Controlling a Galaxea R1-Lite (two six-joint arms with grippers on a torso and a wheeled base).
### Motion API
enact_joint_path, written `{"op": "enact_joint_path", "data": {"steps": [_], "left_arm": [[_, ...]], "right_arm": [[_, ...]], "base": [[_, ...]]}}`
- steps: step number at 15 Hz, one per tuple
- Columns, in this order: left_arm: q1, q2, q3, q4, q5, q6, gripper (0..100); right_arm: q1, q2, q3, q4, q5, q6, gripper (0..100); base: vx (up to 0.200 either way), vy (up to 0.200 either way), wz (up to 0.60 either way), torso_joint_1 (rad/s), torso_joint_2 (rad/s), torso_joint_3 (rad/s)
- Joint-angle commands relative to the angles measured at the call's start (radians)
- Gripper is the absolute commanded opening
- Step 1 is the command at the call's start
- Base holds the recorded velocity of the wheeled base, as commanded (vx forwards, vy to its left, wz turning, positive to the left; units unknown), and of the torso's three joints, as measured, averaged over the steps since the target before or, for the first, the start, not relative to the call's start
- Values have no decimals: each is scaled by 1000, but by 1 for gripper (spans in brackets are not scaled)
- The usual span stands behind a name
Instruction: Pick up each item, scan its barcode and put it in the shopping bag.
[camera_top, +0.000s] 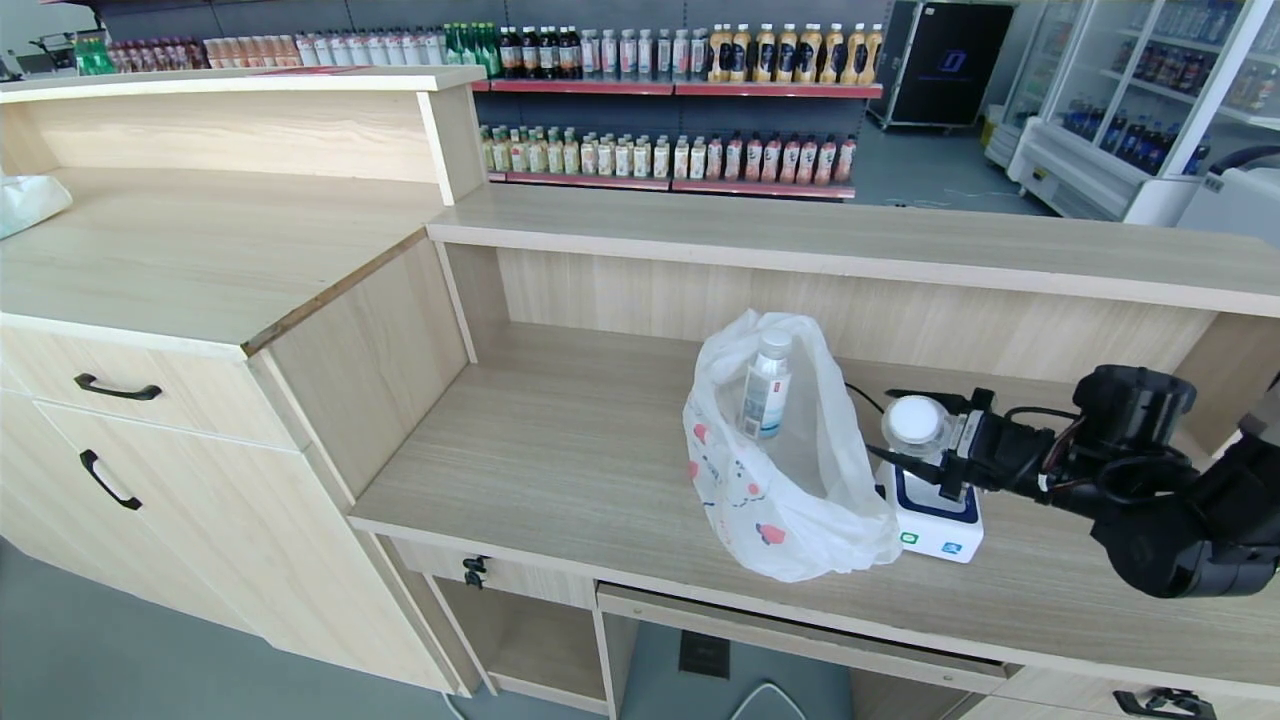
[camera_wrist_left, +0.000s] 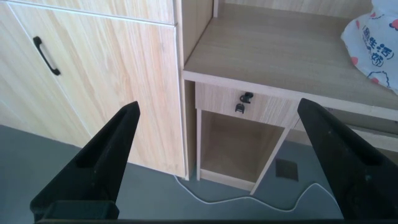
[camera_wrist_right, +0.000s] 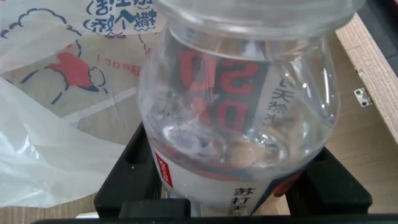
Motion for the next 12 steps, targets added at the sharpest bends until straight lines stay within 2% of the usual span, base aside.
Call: {"op": "enact_joint_path", "data": {"steps": [1,3,4,5,8,12], "left_arm": [[0,0,0,0,0,0,100],[0,0,0,0,0,0,100],[0,0,0,0,0,0,100],[0,0,0,0,0,0,100],[0,0,0,0,0,0,100],[0,0,0,0,0,0,100]], "right_arm": [[-8,-517,-7,510,25,88,0],[-127,-695,-6,796,25,105,0],[-200,-782,-12,1032,29,116,0],[-263,-808,-19,1109,31,116,0],[-321,-827,-19,1107,36,131,0],[-344,-862,-36,1109,28,295,0]], "base": [[0,0,0,0,0,0],[0,0,0,0,0,0],[0,0,0,0,0,0],[0,0,0,0,0,0],[0,0,0,0,0,0],[0,0,0,0,0,0]]}}
